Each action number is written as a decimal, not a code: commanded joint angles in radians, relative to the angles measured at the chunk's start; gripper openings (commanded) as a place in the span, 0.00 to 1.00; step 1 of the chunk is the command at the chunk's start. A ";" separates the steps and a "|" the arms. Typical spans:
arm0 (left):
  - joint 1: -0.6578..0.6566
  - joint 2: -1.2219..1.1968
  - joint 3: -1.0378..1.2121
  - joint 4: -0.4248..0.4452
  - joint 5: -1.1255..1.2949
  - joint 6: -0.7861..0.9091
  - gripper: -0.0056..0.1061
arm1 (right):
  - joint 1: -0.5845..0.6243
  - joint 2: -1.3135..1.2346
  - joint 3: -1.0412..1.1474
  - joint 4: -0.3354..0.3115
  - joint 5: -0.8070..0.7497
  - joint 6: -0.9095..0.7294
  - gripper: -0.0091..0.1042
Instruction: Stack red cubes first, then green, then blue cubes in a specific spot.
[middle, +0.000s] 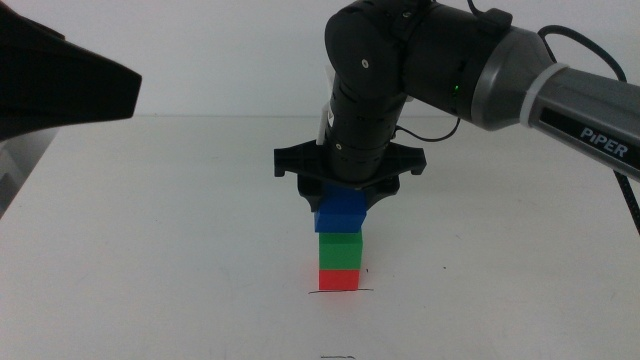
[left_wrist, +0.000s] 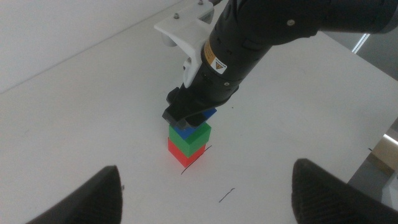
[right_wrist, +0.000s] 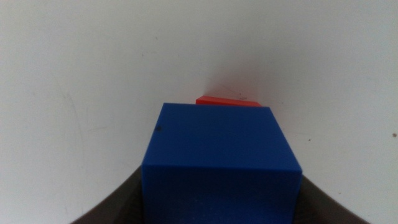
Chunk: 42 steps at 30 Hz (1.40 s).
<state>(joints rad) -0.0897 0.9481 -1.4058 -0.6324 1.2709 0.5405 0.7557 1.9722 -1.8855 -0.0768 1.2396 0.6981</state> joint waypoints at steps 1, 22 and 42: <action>0.002 -0.002 -0.020 -0.051 -0.037 -0.002 0.89 | -0.002 -0.059 -0.022 -0.010 0.056 -0.010 0.07; 0.002 -0.002 -0.020 -0.051 -0.037 -0.002 0.89 | -0.004 -0.125 0.017 -0.041 0.054 0.027 0.07; 0.002 -0.002 -0.020 -0.051 -0.037 -0.002 0.89 | 0.012 -0.064 0.017 -0.032 0.040 0.018 0.07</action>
<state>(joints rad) -0.0897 0.9481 -1.4058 -0.6324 1.2709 0.5405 0.7660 1.9635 -1.8463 -0.0970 1.2379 0.7259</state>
